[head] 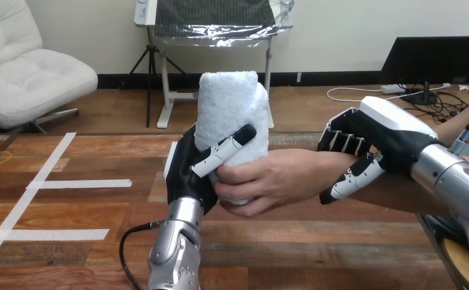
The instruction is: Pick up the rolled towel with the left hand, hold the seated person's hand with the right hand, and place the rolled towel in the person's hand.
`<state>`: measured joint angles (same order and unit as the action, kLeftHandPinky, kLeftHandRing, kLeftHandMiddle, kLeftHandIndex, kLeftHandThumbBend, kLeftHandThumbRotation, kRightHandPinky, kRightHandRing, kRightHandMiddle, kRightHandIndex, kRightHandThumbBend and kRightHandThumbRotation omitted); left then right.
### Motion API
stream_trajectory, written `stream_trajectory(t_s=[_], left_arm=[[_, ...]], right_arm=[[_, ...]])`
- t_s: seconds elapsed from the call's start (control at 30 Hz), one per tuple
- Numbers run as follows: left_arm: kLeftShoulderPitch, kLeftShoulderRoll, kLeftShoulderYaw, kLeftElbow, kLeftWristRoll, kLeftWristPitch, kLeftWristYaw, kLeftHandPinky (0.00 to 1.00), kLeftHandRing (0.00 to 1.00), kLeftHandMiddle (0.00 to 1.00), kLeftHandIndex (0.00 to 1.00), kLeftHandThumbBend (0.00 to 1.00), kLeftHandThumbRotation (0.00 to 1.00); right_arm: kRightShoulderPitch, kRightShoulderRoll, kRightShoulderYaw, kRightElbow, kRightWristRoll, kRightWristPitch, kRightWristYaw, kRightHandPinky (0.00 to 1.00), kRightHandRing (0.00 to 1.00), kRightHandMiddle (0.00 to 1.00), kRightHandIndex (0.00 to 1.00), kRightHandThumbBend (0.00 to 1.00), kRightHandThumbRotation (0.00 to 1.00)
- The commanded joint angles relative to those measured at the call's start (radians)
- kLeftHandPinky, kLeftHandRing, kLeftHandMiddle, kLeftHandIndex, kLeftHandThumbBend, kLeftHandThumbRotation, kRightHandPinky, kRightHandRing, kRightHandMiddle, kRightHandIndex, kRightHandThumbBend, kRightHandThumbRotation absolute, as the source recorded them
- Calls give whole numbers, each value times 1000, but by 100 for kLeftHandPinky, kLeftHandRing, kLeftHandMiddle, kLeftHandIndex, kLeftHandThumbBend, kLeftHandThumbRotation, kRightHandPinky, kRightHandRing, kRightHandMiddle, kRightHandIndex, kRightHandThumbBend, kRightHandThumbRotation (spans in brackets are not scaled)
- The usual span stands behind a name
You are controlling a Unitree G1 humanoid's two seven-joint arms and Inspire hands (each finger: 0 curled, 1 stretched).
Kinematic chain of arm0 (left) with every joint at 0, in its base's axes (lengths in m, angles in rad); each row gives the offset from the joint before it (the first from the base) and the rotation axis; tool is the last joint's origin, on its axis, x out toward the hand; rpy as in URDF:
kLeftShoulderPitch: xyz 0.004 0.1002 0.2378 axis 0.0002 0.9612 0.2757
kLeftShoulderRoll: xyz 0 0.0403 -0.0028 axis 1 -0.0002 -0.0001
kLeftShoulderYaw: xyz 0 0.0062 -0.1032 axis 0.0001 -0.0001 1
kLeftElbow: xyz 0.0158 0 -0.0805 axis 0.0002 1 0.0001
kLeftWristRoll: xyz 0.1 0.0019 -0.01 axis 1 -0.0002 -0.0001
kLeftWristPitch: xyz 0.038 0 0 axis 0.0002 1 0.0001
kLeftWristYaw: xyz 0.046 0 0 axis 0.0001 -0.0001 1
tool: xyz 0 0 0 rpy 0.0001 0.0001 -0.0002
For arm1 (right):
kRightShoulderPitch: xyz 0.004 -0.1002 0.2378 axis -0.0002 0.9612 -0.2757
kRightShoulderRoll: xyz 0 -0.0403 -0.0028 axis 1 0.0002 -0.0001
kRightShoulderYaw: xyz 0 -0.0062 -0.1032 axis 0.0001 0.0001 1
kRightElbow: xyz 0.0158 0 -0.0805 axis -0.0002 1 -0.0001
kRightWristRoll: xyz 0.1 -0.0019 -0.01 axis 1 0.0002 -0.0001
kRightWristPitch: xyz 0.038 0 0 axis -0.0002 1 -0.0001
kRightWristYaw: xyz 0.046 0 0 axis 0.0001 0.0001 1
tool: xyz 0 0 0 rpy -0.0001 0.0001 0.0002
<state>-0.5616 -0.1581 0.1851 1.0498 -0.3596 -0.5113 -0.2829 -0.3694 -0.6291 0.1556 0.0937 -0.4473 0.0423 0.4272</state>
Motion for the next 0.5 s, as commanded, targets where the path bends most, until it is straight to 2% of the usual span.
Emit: stream_trajectory(t_s=[0.0, 0.47], left_arm=[[-206, -167, -75, -107, 25, -7, -42, 30, 36, 41, 43, 73, 0], [-202, -169, -70, -117, 1, 8, -58, 29, 35, 41, 43, 71, 0]], right_arm=[[-73, 37, 4, 21, 14, 23, -3, 37, 43, 48, 50, 92, 3], [-65, 27, -6, 19, 26, 12, 1, 38, 44, 49, 50, 92, 3]])
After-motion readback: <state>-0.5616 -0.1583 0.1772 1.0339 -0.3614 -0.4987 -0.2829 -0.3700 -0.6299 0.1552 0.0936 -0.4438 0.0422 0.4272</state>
